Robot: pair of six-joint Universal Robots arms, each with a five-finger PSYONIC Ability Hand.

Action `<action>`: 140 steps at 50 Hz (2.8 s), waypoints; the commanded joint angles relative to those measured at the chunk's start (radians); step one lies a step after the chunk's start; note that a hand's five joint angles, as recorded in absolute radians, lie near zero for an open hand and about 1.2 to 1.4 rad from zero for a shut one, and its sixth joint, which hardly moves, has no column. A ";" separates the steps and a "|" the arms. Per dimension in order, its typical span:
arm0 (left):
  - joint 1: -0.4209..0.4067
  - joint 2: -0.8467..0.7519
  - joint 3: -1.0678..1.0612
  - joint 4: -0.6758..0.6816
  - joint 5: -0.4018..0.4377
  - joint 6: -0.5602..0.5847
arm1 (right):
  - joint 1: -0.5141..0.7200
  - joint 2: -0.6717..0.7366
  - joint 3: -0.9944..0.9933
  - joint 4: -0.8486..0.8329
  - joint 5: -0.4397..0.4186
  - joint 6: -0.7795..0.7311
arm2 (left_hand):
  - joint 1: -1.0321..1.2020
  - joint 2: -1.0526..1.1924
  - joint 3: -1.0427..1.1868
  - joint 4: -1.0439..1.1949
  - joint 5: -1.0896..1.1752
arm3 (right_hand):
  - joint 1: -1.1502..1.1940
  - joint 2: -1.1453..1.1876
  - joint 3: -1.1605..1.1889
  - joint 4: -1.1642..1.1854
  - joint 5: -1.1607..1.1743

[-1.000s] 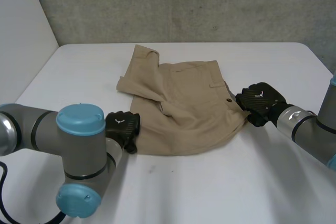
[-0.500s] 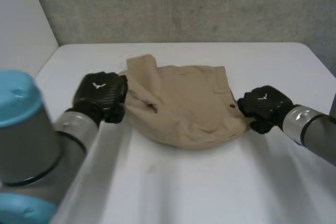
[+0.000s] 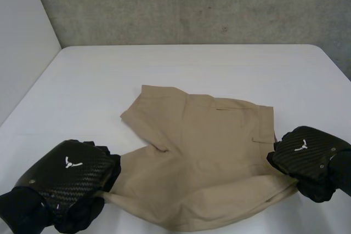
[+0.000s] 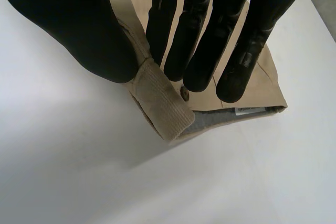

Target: Fold the shorts.

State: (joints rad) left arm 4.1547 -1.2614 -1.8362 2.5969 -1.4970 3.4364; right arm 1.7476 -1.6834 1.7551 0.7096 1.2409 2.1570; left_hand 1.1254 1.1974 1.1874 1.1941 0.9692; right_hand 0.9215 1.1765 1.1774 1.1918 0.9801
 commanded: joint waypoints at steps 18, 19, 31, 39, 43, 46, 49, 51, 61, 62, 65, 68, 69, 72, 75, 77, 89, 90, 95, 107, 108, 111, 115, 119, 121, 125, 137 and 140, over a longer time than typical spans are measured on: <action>0.102 -0.898 0.616 0.618 -0.104 0.098 | 0.130 0.698 -0.566 -0.516 0.205 0.254 | 0.271 0.199 0.209 0.202 0.253 | 0.475 0.220 0.219 0.204 0.242; 0.099 -0.962 0.693 0.626 -0.127 0.102 | 0.133 0.731 -0.588 -0.553 0.224 0.253 | 0.271 0.199 0.209 0.202 0.253 | 0.475 0.220 0.219 0.204 0.242; 0.094 -1.326 1.081 0.738 -0.149 0.251 | 0.142 1.007 -0.758 -0.820 0.296 0.175 | 0.271 0.199 0.209 0.202 0.253 | 0.475 0.220 0.219 0.204 0.242; 0.075 -1.372 1.049 0.986 -0.091 0.260 | 0.153 1.039 -0.769 -0.953 0.331 0.158 | -0.749 -0.821 -0.811 -0.818 -0.768 | -0.731 -0.986 -0.987 -1.001 -0.964; 0.071 -1.350 0.990 1.097 -0.081 0.257 | 0.161 0.986 -0.734 -1.033 0.361 0.198 | -0.951 -1.023 -1.013 -1.020 -0.969 | -0.747 -1.002 -1.003 -1.017 -0.980; 0.070 -1.293 0.935 1.141 -0.085 0.257 | 0.161 0.901 -0.694 -1.049 0.361 0.265 | -0.951 -1.023 -1.013 -1.020 -0.969 | -0.747 -1.002 -1.003 -1.017 -0.980; 0.073 -1.241 0.881 1.144 -0.083 0.256 | 0.158 0.839 -0.654 -1.038 0.333 0.322 | -0.951 -1.023 -1.013 -1.020 -0.969 | -0.747 -1.002 -1.003 -1.017 -0.980; 0.071 -1.192 0.822 1.141 -0.083 0.251 | 0.152 0.791 -0.616 -0.997 0.290 0.349 | -0.951 -1.023 -1.013 -1.020 -0.969 | -0.747 -1.002 -1.003 -1.017 -0.980; 0.044 -0.945 0.479 1.004 -0.080 0.095 | 0.130 0.617 -0.433 -0.710 0.212 0.397 | -0.950 -1.022 -1.012 -1.019 -0.968 | -0.687 -0.942 -0.943 -0.958 -0.920; 0.044 -0.928 0.460 0.984 -0.080 0.075 | 0.124 0.607 -0.416 -0.691 0.209 0.406 | -0.947 -1.019 -1.009 -1.016 -0.965 | -0.643 -0.898 -0.899 -0.914 -0.876; 0.044 -0.866 0.396 0.895 -0.080 -0.011 | 0.093 0.552 -0.339 -0.639 0.181 0.461 | -0.947 -1.019 -1.009 -1.016 -0.965 | -0.514 -0.769 -0.770 -0.784 -0.747; 0.047 -0.816 0.338 0.821 -0.081 -0.088 | 0.057 0.501 -0.249 -0.628 0.126 0.515 | -0.947 -1.019 -1.009 -1.016 -0.965 | -0.364 -0.619 -0.620 -0.634 -0.597; 0.047 -0.805 0.325 0.807 -0.080 -0.104 | 0.046 0.493 -0.226 -0.630 0.111 0.523 | -0.947 -1.019 -1.009 -1.016 -0.965 | -0.341 -0.596 -0.597 -0.611 -0.574; 0.050 -0.774 0.270 0.781 -0.078 -0.151 | 0.012 0.482 -0.148 -0.639 0.059 0.534 | -0.950 -1.022 -1.012 -1.019 -0.968 | -0.317 -0.572 -0.573 -0.587 -0.550; 0.051 -0.750 0.220 0.782 -0.078 -0.160 | -0.006 0.482 -0.098 -0.679 0.037 0.543 | -0.951 -1.023 -1.013 -1.020 -0.969 | -0.320 -0.575 -0.576 -0.590 -0.553; 0.051 -0.744 0.203 0.782 -0.078 -0.160 | -0.010 0.488 -0.080 -0.714 0.037 0.546 | -0.951 -1.023 -1.013 -1.020 -0.969 | -0.323 -0.578 -0.579 -0.593 -0.556; 0.048 -0.736 0.176 0.784 -0.081 -0.161 | -0.019 0.614 -0.043 -0.958 0.078 0.529 | -0.951 -1.023 -1.013 -1.020 -0.969 | 0.397 0.142 0.141 0.127 0.164; 0.048 -0.734 0.176 0.784 -0.081 -0.161 | -0.025 0.614 -0.048 -0.958 0.095 0.529 | -0.951 -1.023 -1.013 -1.020 -0.969 | 0.474 0.219 0.218 0.204 0.241; 0.050 -0.708 0.161 0.784 -0.086 -0.161 | -0.066 0.574 -0.057 -0.938 0.121 0.518 | -0.951 -1.023 -1.013 -1.020 -0.969 | 0.475 0.220 0.219 0.204 0.242; 0.102 -0.543 0.088 0.776 -0.085 -0.164 | -0.218 0.430 -0.068 -0.702 0.115 0.241 | -0.951 -1.023 -1.013 -1.020 -0.969 | 0.475 0.220 0.219 0.204 0.242; 0.110 -0.532 0.080 0.776 -0.083 -0.164 | -0.229 0.427 -0.081 -0.676 0.115 0.180 | -0.951 -1.023 -1.013 -1.020 -0.969 | 0.475 0.220 0.219 0.204 0.242; 0.131 -0.501 0.061 0.776 -0.080 -0.164 | -0.232 0.426 -0.115 -0.659 0.123 0.117 | -0.951 -1.023 -1.013 -1.020 -0.969 | 0.475 0.220 0.219 0.204 0.242; 0.137 -0.492 0.057 0.778 -0.078 -0.164 | -0.183 0.421 -0.175 -0.661 0.131 0.070 | -0.951 -1.023 -1.013 -1.020 -0.969 | 0.475 0.220 0.219 0.204 0.242; 0.136 -0.492 0.060 0.781 -0.080 -0.164 | -0.037 0.421 -0.267 -0.662 0.121 0.073 | -0.951 -1.023 -1.013 -1.020 -0.969 | 0.475 0.220 0.219 0.204 0.242; 0.134 -0.492 0.063 0.782 -0.080 -0.164 | 0.042 0.430 -0.307 -0.670 0.117 0.075 | -0.951 -1.023 -1.013 -1.020 -0.969 | 0.475 0.220 0.219 0.204 0.242; 0.131 -0.490 0.066 0.784 -0.081 -0.164 | 0.209 0.473 -0.356 -0.726 0.098 0.063 | -0.951 -1.023 -1.013 -1.020 -0.969 | 0.475 0.220 0.219 0.204 0.242; 0.137 -0.489 0.081 0.786 -0.081 -0.164 | 0.500 0.630 -0.284 -0.803 -0.204 0.081 | -0.951 -1.023 -1.013 -1.020 -0.969 | -0.160 -0.415 -0.416 -0.430 -0.393; 0.139 -0.490 0.103 0.787 -0.081 -0.164 | 0.494 0.622 -0.293 -0.805 -0.225 0.109 | -0.951 -1.023 -1.013 -1.020 -0.969 | -0.563 -0.818 -0.819 -0.833 -0.796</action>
State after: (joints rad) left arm 4.2903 -1.7495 -1.7600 3.3817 -1.5785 3.2720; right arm 2.2410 -1.0691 1.4467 -0.0974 1.1054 2.2353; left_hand 0.1889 0.2004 0.2130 0.2021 0.0467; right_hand 0.6623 0.7718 0.8006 0.8011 0.6209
